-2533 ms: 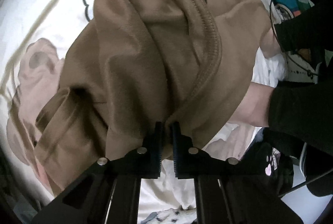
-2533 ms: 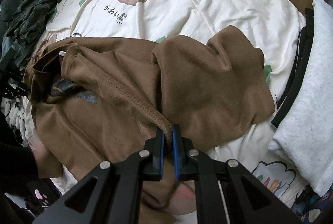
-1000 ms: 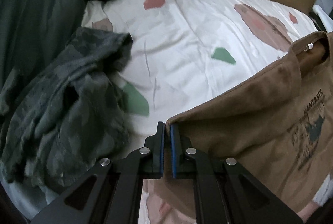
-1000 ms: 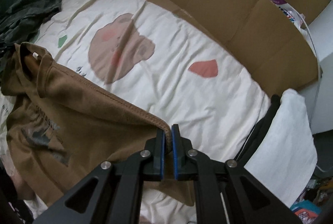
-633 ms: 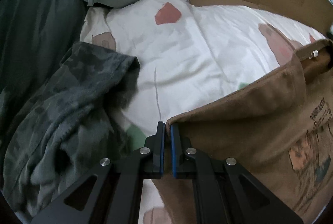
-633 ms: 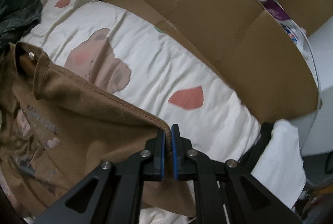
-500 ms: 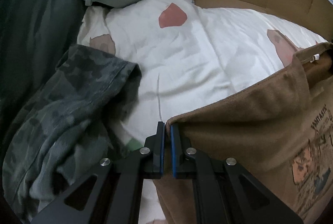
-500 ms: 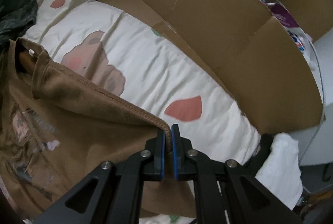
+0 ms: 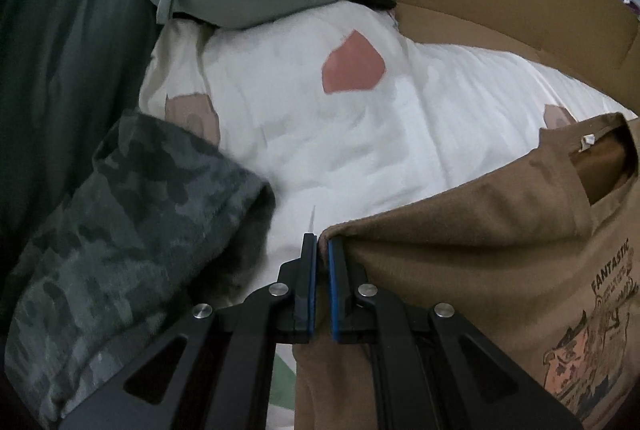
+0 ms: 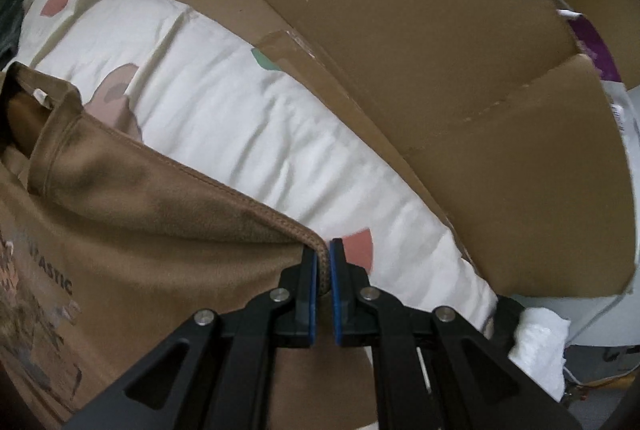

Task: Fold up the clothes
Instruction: 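Lift the brown T-shirt with both grippers and carry it toward the cardboard box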

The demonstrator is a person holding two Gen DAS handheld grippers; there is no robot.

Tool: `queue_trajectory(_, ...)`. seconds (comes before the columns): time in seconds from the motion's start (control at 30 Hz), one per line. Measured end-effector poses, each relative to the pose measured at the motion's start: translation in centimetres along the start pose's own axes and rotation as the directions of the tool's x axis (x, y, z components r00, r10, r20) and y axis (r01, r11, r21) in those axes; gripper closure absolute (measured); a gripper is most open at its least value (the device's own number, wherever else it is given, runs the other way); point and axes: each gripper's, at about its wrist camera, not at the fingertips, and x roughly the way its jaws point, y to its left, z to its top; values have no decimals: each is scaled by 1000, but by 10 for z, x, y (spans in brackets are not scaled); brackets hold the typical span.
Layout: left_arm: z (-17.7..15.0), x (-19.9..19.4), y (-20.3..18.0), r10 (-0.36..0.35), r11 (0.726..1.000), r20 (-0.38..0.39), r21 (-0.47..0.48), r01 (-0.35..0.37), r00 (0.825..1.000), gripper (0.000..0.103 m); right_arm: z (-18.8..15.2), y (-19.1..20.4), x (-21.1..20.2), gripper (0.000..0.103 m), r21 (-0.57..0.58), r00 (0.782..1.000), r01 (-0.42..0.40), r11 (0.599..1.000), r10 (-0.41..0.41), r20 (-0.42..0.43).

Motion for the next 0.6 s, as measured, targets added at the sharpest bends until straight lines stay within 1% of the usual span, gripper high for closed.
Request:
queue_trajectory(0.33, 33, 11, 7, 25, 999, 15, -25, -25, 1000, 98, 26, 0, 28, 98, 10, 999, 11, 1000, -11, -46)
queue_trajectory(0.6, 62, 17, 8, 37, 999, 27, -31, -36, 999, 98, 45, -4, 31, 99, -4, 998, 45, 999, -45, -54)
